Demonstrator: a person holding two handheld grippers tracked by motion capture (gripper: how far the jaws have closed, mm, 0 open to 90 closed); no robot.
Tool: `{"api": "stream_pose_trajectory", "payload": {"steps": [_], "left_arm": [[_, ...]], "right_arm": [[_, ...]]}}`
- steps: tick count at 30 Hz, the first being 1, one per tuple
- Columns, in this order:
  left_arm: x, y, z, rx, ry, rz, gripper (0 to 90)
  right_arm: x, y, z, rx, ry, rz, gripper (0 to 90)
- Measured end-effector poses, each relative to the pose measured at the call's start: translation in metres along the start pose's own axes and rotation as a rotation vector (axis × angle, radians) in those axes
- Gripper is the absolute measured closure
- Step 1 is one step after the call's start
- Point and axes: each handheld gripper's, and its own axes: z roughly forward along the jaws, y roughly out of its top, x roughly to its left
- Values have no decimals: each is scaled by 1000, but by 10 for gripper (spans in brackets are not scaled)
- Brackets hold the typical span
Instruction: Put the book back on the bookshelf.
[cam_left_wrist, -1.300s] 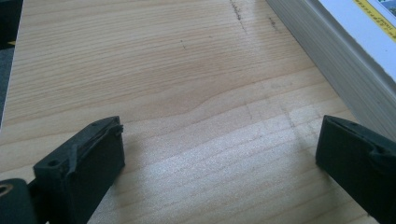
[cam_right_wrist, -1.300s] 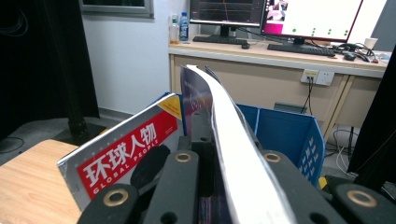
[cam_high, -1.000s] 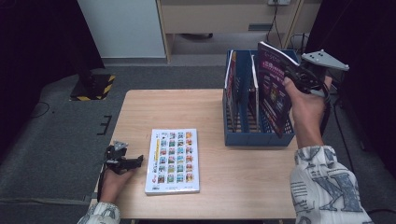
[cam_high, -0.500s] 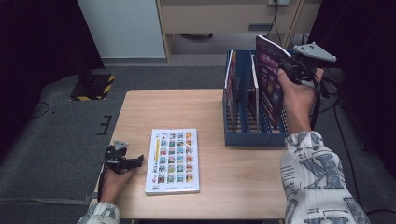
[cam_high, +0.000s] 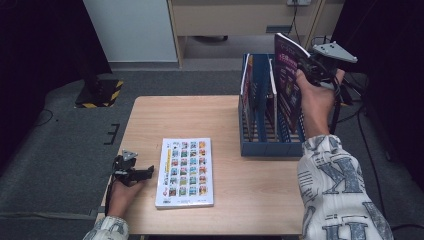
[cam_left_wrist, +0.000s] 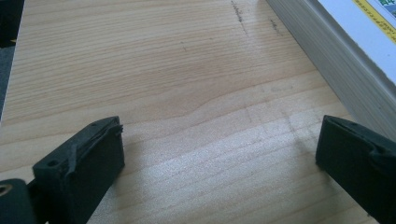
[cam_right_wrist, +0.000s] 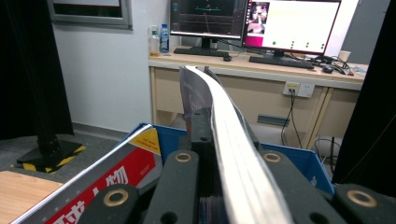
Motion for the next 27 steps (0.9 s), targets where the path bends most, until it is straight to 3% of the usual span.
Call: {"api": "stream_pose_trajectory", "payload": {"steps": [18,27], "left_arm": [[0,1,1,0,1,-3,1],[-1,3,3,1,2,-5,0]], "right_arm": [[0,0,16,-7,-30,18,840],[-5,-8,24,-14,-47,24,840]]}}
